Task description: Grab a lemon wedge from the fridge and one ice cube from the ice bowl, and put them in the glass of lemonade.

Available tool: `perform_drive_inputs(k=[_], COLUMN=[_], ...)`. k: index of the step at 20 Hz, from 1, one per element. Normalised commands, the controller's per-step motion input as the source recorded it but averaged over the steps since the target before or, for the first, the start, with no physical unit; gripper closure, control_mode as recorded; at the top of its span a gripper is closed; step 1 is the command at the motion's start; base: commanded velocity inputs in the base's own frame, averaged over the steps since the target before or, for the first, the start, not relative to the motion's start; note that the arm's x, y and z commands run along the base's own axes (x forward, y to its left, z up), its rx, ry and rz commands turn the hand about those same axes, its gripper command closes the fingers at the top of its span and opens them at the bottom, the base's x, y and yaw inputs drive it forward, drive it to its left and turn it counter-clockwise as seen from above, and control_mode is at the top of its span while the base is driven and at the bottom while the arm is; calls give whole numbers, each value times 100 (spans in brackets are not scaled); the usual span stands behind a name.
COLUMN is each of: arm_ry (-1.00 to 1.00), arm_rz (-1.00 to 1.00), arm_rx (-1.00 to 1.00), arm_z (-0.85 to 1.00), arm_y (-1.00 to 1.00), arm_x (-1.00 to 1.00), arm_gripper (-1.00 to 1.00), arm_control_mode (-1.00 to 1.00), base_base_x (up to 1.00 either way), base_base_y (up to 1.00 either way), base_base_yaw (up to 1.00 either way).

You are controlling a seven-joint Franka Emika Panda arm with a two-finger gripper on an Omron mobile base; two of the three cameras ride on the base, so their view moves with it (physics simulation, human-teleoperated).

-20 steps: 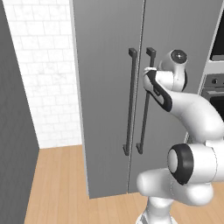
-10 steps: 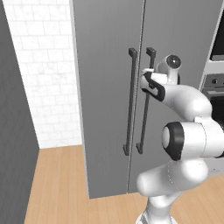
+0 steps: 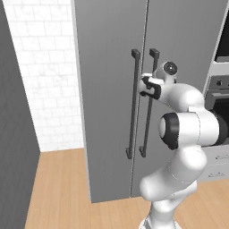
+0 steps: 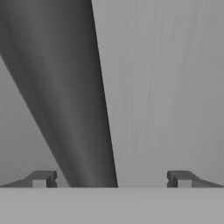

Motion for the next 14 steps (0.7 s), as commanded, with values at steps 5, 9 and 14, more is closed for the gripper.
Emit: perform_drive_inputs(k=[5,9,14], arm_ry=[0,-1,-2], arm_rz=[0,0,0], arm_rx=[0,0,0], arm_z=[-36,-42,-12], arm_y=[-1,-2,0], arm_x=[57,54,30], arm_gripper=[-100,100,100], arm_control_mode=[-100,-100,-100], base_base_x=[0,0,0], base_base_y=[0,0,0], base_base_yaw=[0,0,0])
